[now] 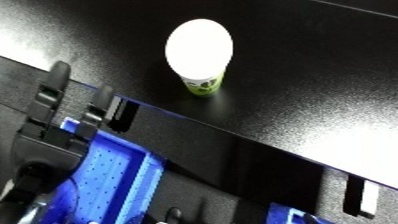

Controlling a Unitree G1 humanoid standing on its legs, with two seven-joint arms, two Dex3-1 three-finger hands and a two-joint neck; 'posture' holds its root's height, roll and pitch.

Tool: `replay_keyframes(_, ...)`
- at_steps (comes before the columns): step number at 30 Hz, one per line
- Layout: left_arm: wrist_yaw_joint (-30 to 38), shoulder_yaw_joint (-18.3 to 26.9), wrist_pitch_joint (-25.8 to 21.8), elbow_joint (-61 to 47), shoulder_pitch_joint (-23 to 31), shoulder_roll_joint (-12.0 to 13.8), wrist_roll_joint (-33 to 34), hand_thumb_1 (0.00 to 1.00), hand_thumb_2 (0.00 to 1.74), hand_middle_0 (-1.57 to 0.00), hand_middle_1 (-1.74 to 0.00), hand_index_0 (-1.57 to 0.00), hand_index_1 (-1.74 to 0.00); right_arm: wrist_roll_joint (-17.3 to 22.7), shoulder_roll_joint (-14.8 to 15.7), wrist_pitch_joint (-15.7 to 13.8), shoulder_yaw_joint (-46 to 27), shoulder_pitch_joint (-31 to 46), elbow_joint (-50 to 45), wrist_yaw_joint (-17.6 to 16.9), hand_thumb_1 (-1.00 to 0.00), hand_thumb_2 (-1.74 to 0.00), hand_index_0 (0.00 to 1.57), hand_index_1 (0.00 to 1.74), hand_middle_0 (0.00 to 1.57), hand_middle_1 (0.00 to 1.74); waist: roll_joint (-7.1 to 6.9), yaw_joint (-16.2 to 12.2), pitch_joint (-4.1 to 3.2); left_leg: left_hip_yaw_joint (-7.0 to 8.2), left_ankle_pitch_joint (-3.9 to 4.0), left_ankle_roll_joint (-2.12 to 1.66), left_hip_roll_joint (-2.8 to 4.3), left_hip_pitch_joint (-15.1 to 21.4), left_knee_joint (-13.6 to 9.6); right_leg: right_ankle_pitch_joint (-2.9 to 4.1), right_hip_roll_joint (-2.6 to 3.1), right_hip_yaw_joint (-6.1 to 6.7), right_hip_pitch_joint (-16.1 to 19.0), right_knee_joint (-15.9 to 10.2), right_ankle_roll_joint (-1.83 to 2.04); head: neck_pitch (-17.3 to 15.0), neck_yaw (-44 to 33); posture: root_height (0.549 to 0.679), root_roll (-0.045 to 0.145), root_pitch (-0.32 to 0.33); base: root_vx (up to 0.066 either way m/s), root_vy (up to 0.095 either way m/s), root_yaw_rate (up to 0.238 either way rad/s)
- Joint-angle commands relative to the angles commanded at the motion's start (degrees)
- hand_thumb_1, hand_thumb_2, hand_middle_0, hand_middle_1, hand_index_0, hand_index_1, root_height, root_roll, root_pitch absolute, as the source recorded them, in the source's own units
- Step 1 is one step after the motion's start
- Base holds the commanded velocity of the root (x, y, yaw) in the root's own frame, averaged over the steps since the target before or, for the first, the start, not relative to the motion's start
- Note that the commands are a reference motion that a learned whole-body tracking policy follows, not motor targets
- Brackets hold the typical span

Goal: Pick up the object and place it into the box

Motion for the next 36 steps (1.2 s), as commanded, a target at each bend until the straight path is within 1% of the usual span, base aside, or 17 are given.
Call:
replay_keyframes(1, 2.3, 1.2, -2.2, 0.6, 0.3, -0.2, 1.5, 0.00, 0.00, 0.00, 0.00, 0.00, 0.00, -0.2, 0.1, 0.2, -0.1, 0.1, -0.2, 0.0, 0.00, 0.00, 0.00, 0.00, 0.00, 0.00, -0.04, 0.1, 0.00, -0.04, 0.02, -0.04, -0.04, 0.0, 0.1, -0.08, -0.01, -0.01, 0.0, 0.1, -0.06, 0.0, 0.1, 0.621, 0.024, -0.022, 0.038, -0.001, -0.017)
replay_keyframes(3, 7.5, 3.1, -6.5, 1.7, 1.1, -0.3, 7.3, 0.00, 0.00, 0.00, 0.00, 0.00, 0.00, -0.6, 0.4, 0.6, -0.3, 0.5, -0.9, -0.3, 0.00, 0.00, 0.00, 0.00, 0.00, 0.00, -0.07, 0.0, 0.00, -0.13, 0.07, -0.07, -0.12, 0.0, 0.2, -0.28, -0.06, -0.02, 0.0, 0.5, -0.17, -0.1, 0.4, 0.620, 0.024, -0.026, 0.036, 0.007, -0.010)
replay_keyframes(5, 13.1, 4.3, -9.5, 2.5, 1.6, -0.3, 14.6, 0.00, 0.00, 0.00, 0.00, 0.00, 0.00, -0.9, 0.5, 1.1, -0.4, 0.8, -1.8, -0.7, 0.00, 0.00, 0.00, 0.00, 0.00, 0.00, 0.03, 0.0, 0.00, -0.20, 0.11, -0.08, -0.29, 0.0, 0.5, -0.45, -0.12, -0.01, 0.0, 0.9, -0.25, -0.1, 0.6, 0.620, 0.025, -0.029, 0.033, 0.017, 0.011)
replay_keyframes(6, 15.2, 4.7, -10.1, 2.8, 1.7, -0.4, 17.9, 0.00, 0.00, 0.00, 0.00, 0.00, 0.00, -0.9, 0.5, 1.3, -0.5, 0.9, -2.2, -0.9, 0.00, 0.00, 0.00, 0.00, 0.00, 0.00, 0.14, 0.0, 0.00, -0.22, 0.13, -0.06, -0.39, -0.1, 0.6, -0.51, -0.16, 0.01, -0.1, 1.0, -0.27, 0.0, 0.7, 0.619, 0.026, -0.030, 0.027, 0.019, 0.015)
replay_keyframes(8, 19.0, 5.3, -10.7, 3.8, 1.9, -0.1, 23.7, 0.00, 0.00, 0.00, 0.00, 0.00, 0.00, -1.0, 0.4, 1.7, -0.7, 1.0, -2.7, -1.1, 0.00, 0.00, 0.00, 0.00, 0.00, 0.00, 0.41, -0.2, 0.00, -0.19, 0.12, -0.05, -0.57, -0.3, 1.0, -0.58, -0.20, 0.08, -0.2, 1.3, -0.27, 0.3, 0.7, 0.618, 0.026, -0.032, 0.020, 0.018, -0.006)
replay_keyframes(11, 23.5, 5.1, -11.3, 5.0, 1.8, 1.0, 31.7, 0.00, 0.00, 0.00, 0.00, 0.00, 0.00, -1.1, 0.2, 2.1, -0.5, 1.1, -3.4, -1.1, 0.00, 0.00, 0.00, 0.00, 0.00, 0.00, 0.65, -0.5, 0.00, -0.04, 0.05, 0.00, -0.68, -0.7, 1.6, -0.63, -0.26, 0.22, -0.6, 1.8, -0.20, 0.4, 0.6, 0.617, 0.027, -0.034, 0.013, 0.017, -0.049)
replay_keyframes(15, 29.0, 3.3, -11.6, 5.0, 0.4, 2.2, 41.6, 0.00, 0.00, 0.00, 0.00, 0.00, 0.00, -1.1, -0.1, 1.8, -0.1, 1.0, -2.8, -0.3, 0.00, 0.00, 0.00, 0.00, 0.00, 0.00, 0.75, -1.1, 0.00, 0.21, 0.07, -0.06, -0.70, -1.0, 1.8, -0.68, -0.24, 0.40, -0.9, 2.1, -0.03, 0.9, 0.2, 0.616, 0.029, -0.034, 0.010, 0.018, -0.075)
replay_keyframes(19, 34.0, 0.7, -10.1, 4.6, -1.9, 2.8, 49.6, 0.00, 0.00, 0.00, 0.00, 0.00, 0.00, -0.8, -0.5, 1.2, 0.4, 0.4, -1.3, 0.8, 0.00, 0.00, 0.00, 0.00, 0.00, 0.00, 0.74, -1.7, 0.00, 0.51, 0.21, -0.12, -0.66, -0.9, 1.6, -0.57, -0.07, 0.62, -0.9, 1.9, 0.11, 1.5, -0.2, 0.616, 0.030, -0.033, 0.007, 0.006, -0.058)
replay_keyframes(22, 36.7, -1.1, -8.4, 4.3, -4.0, 3.4, 52.5, 0.00, 0.00, 0.00, 0.00, 0.00, 0.00, -0.3, -0.8, 1.1, 1.1, 0.1, -0.7, 1.1, 0.00, 0.00, 0.00, 0.00, 0.00, 0.00, 0.68, -2.2, 0.00, 0.79, 0.25, -0.15, -0.55, -0.9, 1.6, -0.45, 0.09, 0.77, -0.9, 1.8, 0.18, 1.8, -0.8, 0.616, 0.031, -0.032, 0.008, 0.002, -0.063)
replay_keyframes(27, 39.5, -4.1, -5.7, 4.1, -7.7, 4.9, 54.2, 0.00, 0.00, 0.00, 0.00, 0.00, 0.00, 0.1, -1.2, 1.5, 2.1, -0.4, -0.6, 1.1, 0.00, 0.00, 0.00, 0.00, 0.00, 0.00, 0.46, -3.1, 0.00, 1.20, 0.17, -0.11, -0.30, -0.9, 2.0, -0.22, 0.32, 1.05, -1.1, 1.8, 0.31, 2.4, -1.8, 0.616, 0.031, -0.034, 0.019, 0.002, -0.066)
replay_keyframes(36, 40.5, -8.3, -1.2, 3.5, -13.7, 7.0, 55.0, 0.00, 0.00, 0.00, 0.00, 0.00, 0.00, 0.6, -1.6, 2.1, 2.9, -1.1, -0.6, 1.2, 0.00, 0.00, 0.00, 0.00, 0.00, 0.00, 0.27, -4.2, 0.00, 1.85, -0.09, -0.07, -0.07, -1.3, 2.5, -0.02, 0.52, 1.57, -1.7, 2.0, 0.50, 3.9, -3.6, 0.615, 0.031, -0.032, 0.016, 0.007, -0.049)
